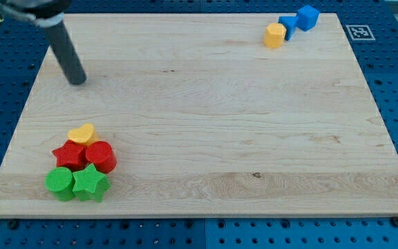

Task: Slide the blue cube towards yellow hexagon

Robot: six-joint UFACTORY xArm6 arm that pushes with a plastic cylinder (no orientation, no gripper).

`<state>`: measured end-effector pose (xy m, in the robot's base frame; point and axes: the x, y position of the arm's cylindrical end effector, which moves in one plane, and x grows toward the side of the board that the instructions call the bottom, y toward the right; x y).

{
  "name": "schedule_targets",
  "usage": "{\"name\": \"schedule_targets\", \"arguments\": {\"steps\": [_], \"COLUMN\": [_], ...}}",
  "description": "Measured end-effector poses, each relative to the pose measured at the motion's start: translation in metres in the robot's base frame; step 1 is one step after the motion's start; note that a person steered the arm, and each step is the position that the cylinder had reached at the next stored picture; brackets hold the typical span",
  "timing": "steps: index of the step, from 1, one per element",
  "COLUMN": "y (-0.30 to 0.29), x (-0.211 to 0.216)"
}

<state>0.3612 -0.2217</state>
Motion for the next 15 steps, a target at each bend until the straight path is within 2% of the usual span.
{"name": "schedule_targets", "arguments": {"steps": [1, 3, 4, 5, 9, 11, 13, 15], "y": [0.029, 0.167, 0.259, 0.327, 0.403, 0.415, 0.473, 0.483], "x": [-0.079, -0.159, -0.167, -0.169, -0.170, -0.169, -0.167, -0.170]}}
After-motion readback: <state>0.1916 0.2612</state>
